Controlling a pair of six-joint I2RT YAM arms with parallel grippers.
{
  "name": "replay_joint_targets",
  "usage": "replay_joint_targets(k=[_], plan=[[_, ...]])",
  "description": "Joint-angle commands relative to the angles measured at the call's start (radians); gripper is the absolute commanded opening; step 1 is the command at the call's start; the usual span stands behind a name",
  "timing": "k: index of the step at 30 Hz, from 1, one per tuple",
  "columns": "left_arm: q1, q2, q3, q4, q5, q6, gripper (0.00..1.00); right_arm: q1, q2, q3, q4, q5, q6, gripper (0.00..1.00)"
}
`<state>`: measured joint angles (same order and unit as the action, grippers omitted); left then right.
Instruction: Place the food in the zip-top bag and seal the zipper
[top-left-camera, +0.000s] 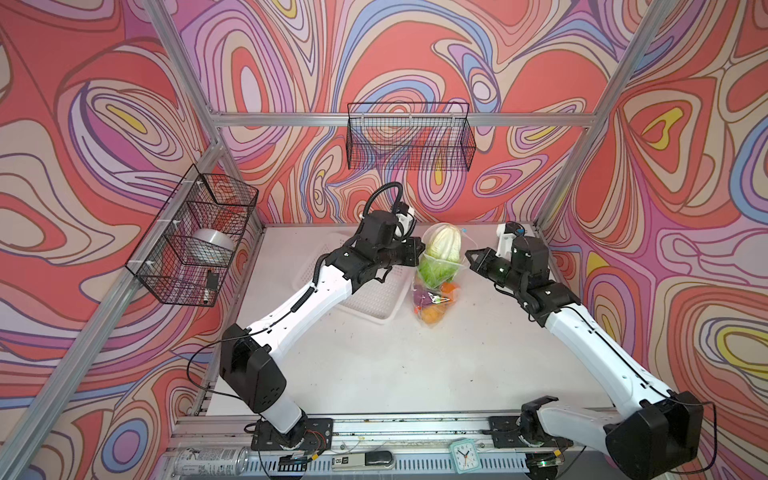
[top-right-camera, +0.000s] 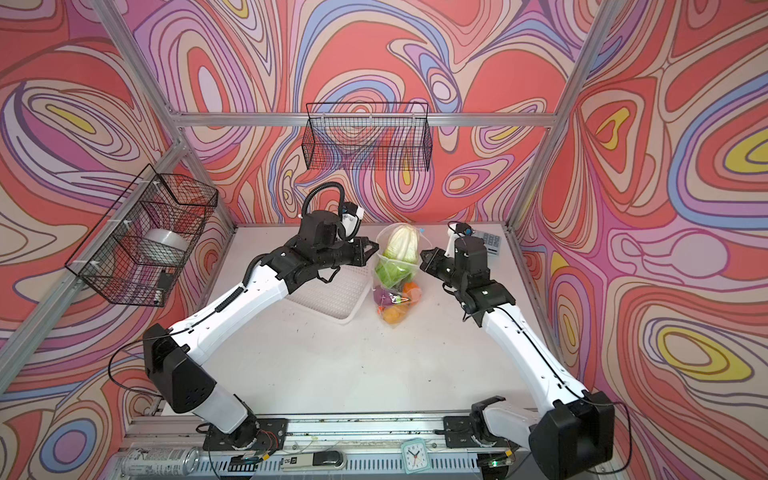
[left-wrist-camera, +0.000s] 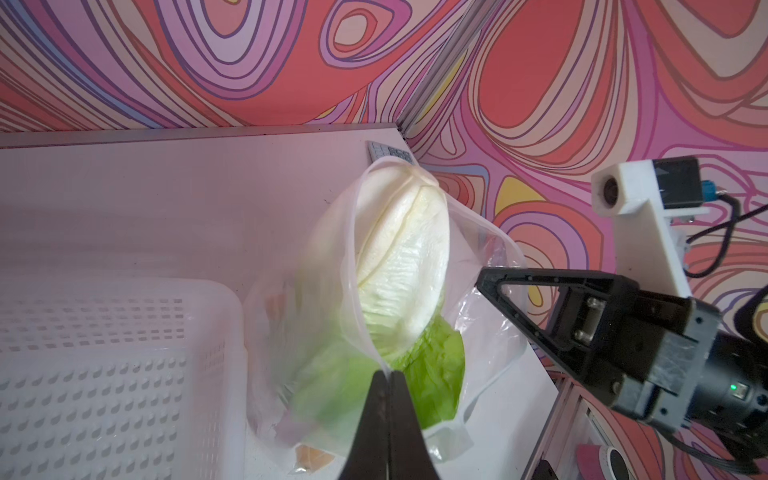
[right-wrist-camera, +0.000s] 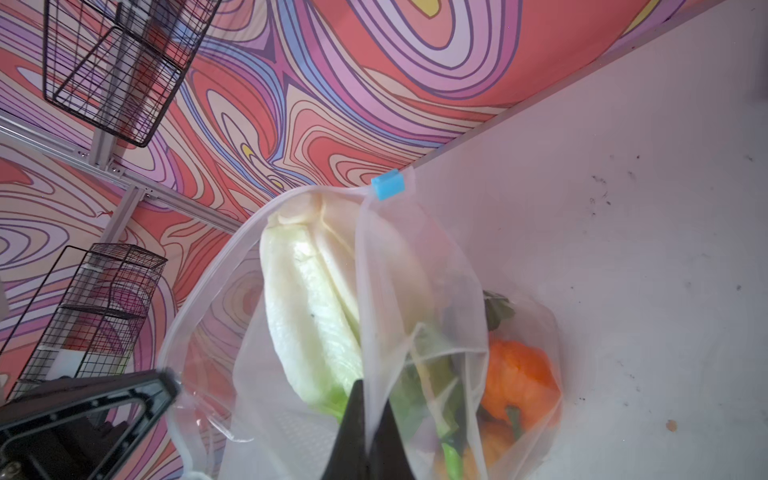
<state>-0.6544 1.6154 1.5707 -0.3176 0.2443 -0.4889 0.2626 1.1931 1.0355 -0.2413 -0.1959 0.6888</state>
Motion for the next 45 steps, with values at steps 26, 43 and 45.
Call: replay_joint_targets(k=[26,43,45], plan=[[-0.160,-0.091,-0.175,0.171,0.103,-0.088,0.00,-0.010,0.061,0.178,-0.079,-0.005,-0.250,0.00],[-0.250,-0.079,-0.228,0.347,0.130,-0.164,0.00,-0.047,0.284,0.340,-0.098,-0.337,-0.369,0.00],[-0.250,-0.068,-0.226,0.347,0.104,-0.159,0.00,-0.047,0.283,0.356,-0.142,-0.340,-0.381,0.16]])
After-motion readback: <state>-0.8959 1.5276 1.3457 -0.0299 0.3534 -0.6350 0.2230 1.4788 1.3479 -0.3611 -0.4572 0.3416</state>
